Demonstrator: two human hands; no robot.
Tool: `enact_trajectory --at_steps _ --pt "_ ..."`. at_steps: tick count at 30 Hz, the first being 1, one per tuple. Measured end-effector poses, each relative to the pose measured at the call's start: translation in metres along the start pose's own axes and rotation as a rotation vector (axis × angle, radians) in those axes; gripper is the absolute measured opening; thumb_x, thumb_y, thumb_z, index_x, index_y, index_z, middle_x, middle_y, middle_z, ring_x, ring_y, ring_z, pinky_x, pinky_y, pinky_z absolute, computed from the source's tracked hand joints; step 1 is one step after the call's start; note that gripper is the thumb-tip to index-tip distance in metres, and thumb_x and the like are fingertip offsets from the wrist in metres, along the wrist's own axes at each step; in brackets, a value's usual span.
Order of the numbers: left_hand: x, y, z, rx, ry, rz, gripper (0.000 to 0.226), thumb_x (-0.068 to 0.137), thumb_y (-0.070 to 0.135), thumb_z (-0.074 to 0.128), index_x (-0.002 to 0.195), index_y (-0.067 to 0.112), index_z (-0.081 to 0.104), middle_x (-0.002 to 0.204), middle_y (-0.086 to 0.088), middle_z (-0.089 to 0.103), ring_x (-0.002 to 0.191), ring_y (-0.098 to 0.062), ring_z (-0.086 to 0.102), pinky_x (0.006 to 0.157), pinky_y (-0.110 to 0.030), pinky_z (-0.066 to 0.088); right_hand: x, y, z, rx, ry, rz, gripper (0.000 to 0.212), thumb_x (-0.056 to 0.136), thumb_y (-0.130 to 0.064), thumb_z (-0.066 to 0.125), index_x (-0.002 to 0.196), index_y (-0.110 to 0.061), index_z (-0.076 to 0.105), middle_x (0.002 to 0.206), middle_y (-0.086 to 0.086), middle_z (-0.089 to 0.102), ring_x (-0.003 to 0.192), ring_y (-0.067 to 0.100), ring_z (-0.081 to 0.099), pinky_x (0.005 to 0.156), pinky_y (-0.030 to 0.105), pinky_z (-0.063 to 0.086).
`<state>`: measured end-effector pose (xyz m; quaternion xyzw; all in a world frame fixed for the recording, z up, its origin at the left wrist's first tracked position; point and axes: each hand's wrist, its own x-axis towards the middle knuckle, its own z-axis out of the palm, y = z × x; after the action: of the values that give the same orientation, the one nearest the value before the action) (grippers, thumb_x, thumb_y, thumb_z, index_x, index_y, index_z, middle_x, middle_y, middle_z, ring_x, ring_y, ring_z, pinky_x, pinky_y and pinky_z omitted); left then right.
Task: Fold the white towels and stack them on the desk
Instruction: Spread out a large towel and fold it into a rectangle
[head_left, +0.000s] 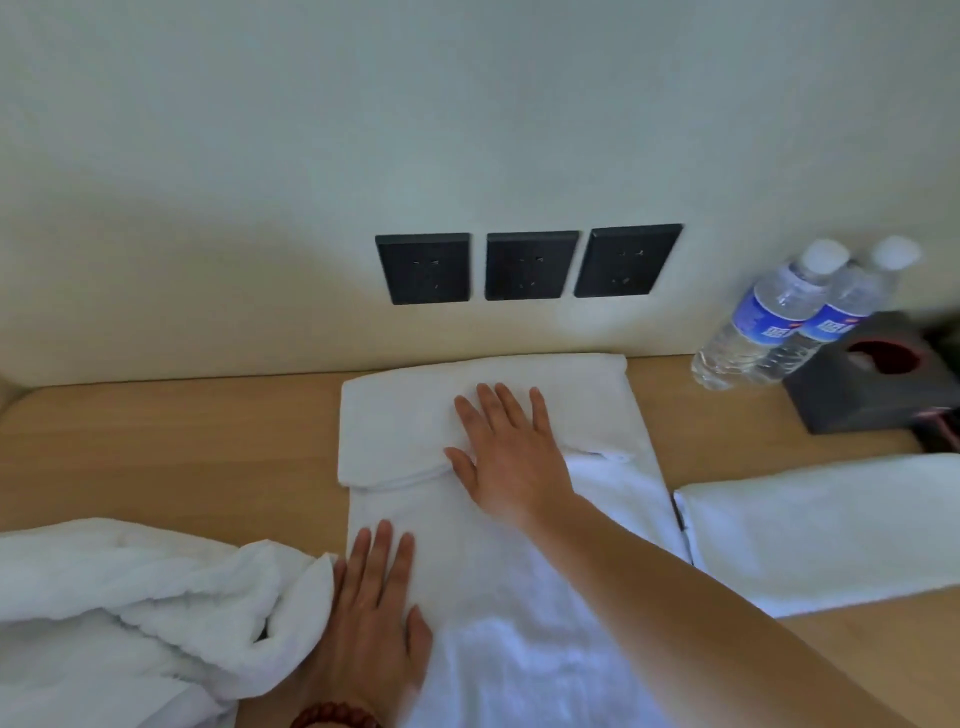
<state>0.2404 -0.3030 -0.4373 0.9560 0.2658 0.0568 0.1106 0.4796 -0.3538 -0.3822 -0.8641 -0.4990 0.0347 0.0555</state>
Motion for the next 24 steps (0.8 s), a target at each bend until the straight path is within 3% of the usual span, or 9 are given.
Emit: enact_trajectory --at_steps 7,9,11,14,16,18,21,24 --pt "0.002 0.006 0.0 0.003 0.023 0.013 0.073 0.076 0.033 0.043 0.144 0.008 0.05 0.157 -0.014 0.037 0.144 -0.032 0.033 0.117 -0.049 0.018 -0.062 0.108 -0.002 -0.13 0.054 0.199 0.054 0.095 -0.045 0.04 0.14 -0.018 0.054 0.143 0.011 0.056 0.132 0.03 0.052 0.111 0.056 0.036" --pt "0.002 0.007 -0.001 0.015 0.013 0.011 0.074 0.076 0.033 0.043 0.146 0.008 0.048 0.157 -0.014 0.036 0.144 -0.031 0.032 0.118 -0.047 0.016 -0.068 0.125 0.0 -0.137 0.081 0.171 0.045 0.092 -0.031 0.058 0.135 -0.018 0.059 0.138 0.01 0.06 0.126 0.031 0.057 0.106 0.052 0.042" --pt "0.002 0.007 -0.002 0.042 0.008 0.009 0.075 0.076 0.033 0.043 0.146 0.007 0.047 0.157 -0.015 0.036 0.144 -0.031 0.031 0.119 -0.045 0.012 -0.071 0.132 0.004 -0.123 0.099 0.111 0.051 0.08 -0.013 0.076 0.13 -0.015 0.064 0.132 0.01 0.065 0.119 0.032 0.063 0.098 0.047 0.051" --pt "0.003 0.006 0.002 0.096 0.024 0.033 0.074 0.074 0.031 0.043 0.142 0.003 0.05 0.152 -0.02 0.043 0.14 -0.036 0.036 0.12 -0.046 0.01 -0.078 0.131 0.007 -0.096 0.08 0.081 0.066 0.064 0.006 0.077 0.127 -0.012 0.068 0.128 0.009 0.068 0.113 0.031 0.068 0.087 0.043 0.058" --pt "0.01 0.003 0.003 0.157 0.044 0.112 0.069 0.074 0.03 0.043 0.134 0.0 0.058 0.143 -0.024 0.052 0.131 -0.04 0.046 0.113 -0.051 0.026 -0.08 0.133 0.003 -0.085 0.039 0.087 0.073 0.057 0.01 0.079 0.126 -0.012 0.069 0.126 0.008 0.069 0.108 0.03 0.07 0.079 0.041 0.061" --pt "0.027 -0.007 -0.007 0.21 0.085 0.224 0.057 0.075 0.028 0.041 0.114 0.001 0.073 0.124 -0.02 0.066 0.113 -0.036 0.053 0.096 -0.051 0.039 -0.079 0.137 -0.001 -0.081 0.01 0.081 0.076 0.051 0.012 0.081 0.123 -0.012 0.071 0.123 0.008 0.071 0.103 0.03 0.072 0.074 0.041 0.063" --pt "0.067 -0.02 -0.044 0.281 0.207 0.22 0.039 0.075 0.025 0.04 0.079 0.008 0.075 0.103 -0.011 0.072 0.093 -0.033 0.052 0.081 -0.047 0.04 -0.072 0.14 -0.01 -0.082 -0.021 0.083 0.069 0.049 0.012 0.081 0.114 -0.01 0.074 0.117 0.01 0.073 0.092 0.029 0.074 0.063 0.039 0.062" --pt "0.106 -0.012 -0.071 0.277 0.304 0.176 0.032 0.076 0.021 0.043 0.085 0.008 0.071 0.104 -0.012 0.065 0.084 -0.035 0.055 0.076 -0.047 0.04 -0.072 0.143 -0.017 -0.085 -0.028 0.085 0.064 0.055 0.01 0.077 0.115 -0.011 0.072 0.117 0.007 0.073 0.081 0.029 0.074 0.052 0.036 0.057"
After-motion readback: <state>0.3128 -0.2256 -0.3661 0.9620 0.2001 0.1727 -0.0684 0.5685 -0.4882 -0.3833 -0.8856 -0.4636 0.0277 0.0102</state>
